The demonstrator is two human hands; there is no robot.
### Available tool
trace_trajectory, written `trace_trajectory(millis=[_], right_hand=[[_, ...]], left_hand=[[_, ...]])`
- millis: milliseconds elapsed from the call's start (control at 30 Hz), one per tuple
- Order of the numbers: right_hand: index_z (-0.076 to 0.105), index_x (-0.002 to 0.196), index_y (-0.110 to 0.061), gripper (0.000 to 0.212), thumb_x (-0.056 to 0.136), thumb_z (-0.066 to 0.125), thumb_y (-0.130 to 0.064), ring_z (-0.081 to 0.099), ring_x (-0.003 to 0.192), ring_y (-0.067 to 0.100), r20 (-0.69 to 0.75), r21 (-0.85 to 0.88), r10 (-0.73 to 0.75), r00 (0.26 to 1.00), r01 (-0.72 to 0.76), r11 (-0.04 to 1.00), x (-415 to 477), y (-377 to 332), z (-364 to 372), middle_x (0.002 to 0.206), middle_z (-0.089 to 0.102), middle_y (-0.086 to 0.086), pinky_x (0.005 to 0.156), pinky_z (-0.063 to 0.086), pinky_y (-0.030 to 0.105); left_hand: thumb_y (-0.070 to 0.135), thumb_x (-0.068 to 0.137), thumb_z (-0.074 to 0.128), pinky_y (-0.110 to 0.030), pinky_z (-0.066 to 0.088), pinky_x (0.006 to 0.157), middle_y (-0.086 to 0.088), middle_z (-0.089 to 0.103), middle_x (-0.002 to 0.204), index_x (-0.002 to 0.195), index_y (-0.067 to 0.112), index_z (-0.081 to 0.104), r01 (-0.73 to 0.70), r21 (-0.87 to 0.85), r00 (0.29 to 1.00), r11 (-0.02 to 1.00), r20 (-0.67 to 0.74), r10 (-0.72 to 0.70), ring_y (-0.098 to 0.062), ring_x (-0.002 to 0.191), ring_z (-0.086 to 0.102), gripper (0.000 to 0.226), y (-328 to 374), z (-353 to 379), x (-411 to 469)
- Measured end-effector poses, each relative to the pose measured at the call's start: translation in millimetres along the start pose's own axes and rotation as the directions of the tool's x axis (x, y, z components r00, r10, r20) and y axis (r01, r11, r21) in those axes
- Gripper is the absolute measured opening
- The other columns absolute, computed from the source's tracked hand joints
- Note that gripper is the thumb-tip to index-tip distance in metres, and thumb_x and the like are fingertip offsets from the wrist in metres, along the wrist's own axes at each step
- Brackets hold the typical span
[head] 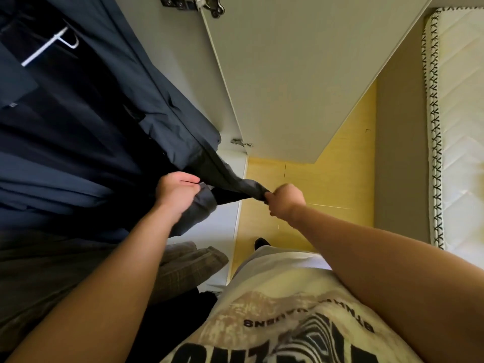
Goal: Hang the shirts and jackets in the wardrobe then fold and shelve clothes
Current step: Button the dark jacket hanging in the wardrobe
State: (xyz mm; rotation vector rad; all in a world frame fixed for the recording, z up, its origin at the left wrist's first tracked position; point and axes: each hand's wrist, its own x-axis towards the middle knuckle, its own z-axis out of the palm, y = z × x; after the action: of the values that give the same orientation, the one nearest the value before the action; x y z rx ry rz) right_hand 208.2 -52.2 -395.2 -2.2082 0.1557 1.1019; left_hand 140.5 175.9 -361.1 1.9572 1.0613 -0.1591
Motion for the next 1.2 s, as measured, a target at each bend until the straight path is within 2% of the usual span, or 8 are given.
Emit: trace_trajectory(millis=[100, 233, 400, 600, 733, 867, 1067, 1200], right_hand=[[0.071, 0.088, -0.006, 0.030, 0.098, 0.060, -0.032, 0.063, 0.057, 0.013, 0.117, 0.221, 0.049, 0.992, -0.074, 0.973, -6, 17, -2, 0.070, 0.068, 0.002, 0.055, 0.052, 0.025], [0.069, 0.103, -0.007, 0.025, 0.095, 0.066, -0.031, 0.071, 0.064, 0.012, 0.286, 0.502, 0.001, 0.958, -0.151, 0.852, -12, -12, 4, 0.073, 0.073, 0.001, 0.054, 0.052, 0.024], [0.071, 0.108, -0.006, 0.025, 0.096, 0.064, -0.026, 0.064, 0.067, 0.012, 0.358, 0.578, -0.034, 0.933, -0.193, 0.793, -18, -44, 5, 0.080, 0.073, 0.001, 0.056, 0.048, 0.024], [0.070, 0.101, -0.004, 0.019, 0.092, 0.069, -0.021, 0.050, 0.056, 0.011, 0.326, 0.679, 0.014, 0.945, -0.245, 0.692, -18, -52, 17, 0.074, 0.063, 0.004, 0.052, 0.041, 0.024], [0.068, 0.093, -0.005, 0.017, 0.095, 0.066, -0.022, 0.049, 0.054, 0.011, 0.366, 0.626, -0.046, 0.930, -0.209, 0.752, -16, -53, 20, 0.069, 0.059, 0.004, 0.053, 0.044, 0.024], [0.069, 0.090, -0.006, 0.024, 0.094, 0.069, -0.029, 0.049, 0.060, 0.013, 0.425, 0.501, -0.144, 0.893, -0.100, 0.860, -16, -42, 16, 0.070, 0.057, 0.003, 0.059, 0.047, 0.026], [0.073, 0.085, -0.002, 0.025, 0.090, 0.074, -0.026, 0.051, 0.055, 0.014, 0.490, 0.370, -0.241, 0.838, 0.050, 0.928, -13, -27, -7, 0.061, 0.058, 0.002, 0.056, 0.049, 0.024], [0.075, 0.081, -0.005, 0.025, 0.090, 0.072, -0.028, 0.053, 0.051, 0.013, 0.450, 0.048, -0.270, 0.851, 0.278, 0.959, -7, -25, -20, 0.062, 0.062, 0.002, 0.055, 0.049, 0.024]], left_hand=[[-0.006, 0.087, 0.064, -0.025, 0.050, 0.078, 0.002, 0.069, 0.087, 0.088, 0.025, 0.069, -0.048, 0.094, 0.994, 0.994, 0.102, 0.039, -0.010, 0.082, 0.063, 0.032, -3, -22, 2], [0.000, 0.085, 0.058, -0.024, 0.048, 0.071, 0.001, 0.074, 0.083, 0.082, 0.025, 0.075, -0.018, 0.048, 0.966, 0.999, 0.258, 0.005, -0.015, 0.083, 0.067, 0.031, -3, 10, -23], [0.043, 0.090, 0.069, -0.028, 0.048, 0.063, -0.004, 0.076, 0.079, 0.076, 0.023, 0.079, 0.160, -0.230, 0.949, 0.960, 0.302, -0.085, -0.016, 0.072, 0.067, 0.026, 3, 42, -40], [0.045, 0.095, 0.062, -0.037, 0.055, 0.081, -0.003, 0.077, 0.083, 0.080, 0.019, 0.079, 0.177, -0.390, 0.977, 0.904, 0.177, -0.114, -0.021, 0.087, 0.072, 0.035, 2, 57, -49], [0.047, 0.097, 0.059, -0.035, 0.054, 0.092, -0.007, 0.078, 0.094, 0.088, 0.012, 0.079, 0.344, -0.542, 0.939, 0.767, 0.221, -0.265, -0.021, 0.098, 0.072, 0.042, 5, 57, -50], [0.032, 0.091, 0.072, -0.036, 0.051, 0.085, -0.018, 0.074, 0.107, 0.102, 0.006, 0.074, 0.371, -0.594, 0.926, 0.714, 0.175, -0.335, -0.026, 0.095, 0.070, 0.029, 12, 55, -50], [0.028, 0.090, 0.073, -0.042, 0.059, 0.084, -0.020, 0.073, 0.102, 0.100, -0.001, 0.072, 0.296, -0.448, 0.937, 0.844, -0.037, -0.348, -0.035, 0.095, 0.071, 0.031, 25, 70, -65], [0.034, 0.094, 0.068, -0.015, 0.042, 0.043, 0.002, 0.062, 0.058, 0.063, 0.017, 0.063, 0.271, -0.345, 0.941, 0.899, -0.102, -0.323, -0.006, 0.048, 0.056, 0.036, 26, 80, -86]])
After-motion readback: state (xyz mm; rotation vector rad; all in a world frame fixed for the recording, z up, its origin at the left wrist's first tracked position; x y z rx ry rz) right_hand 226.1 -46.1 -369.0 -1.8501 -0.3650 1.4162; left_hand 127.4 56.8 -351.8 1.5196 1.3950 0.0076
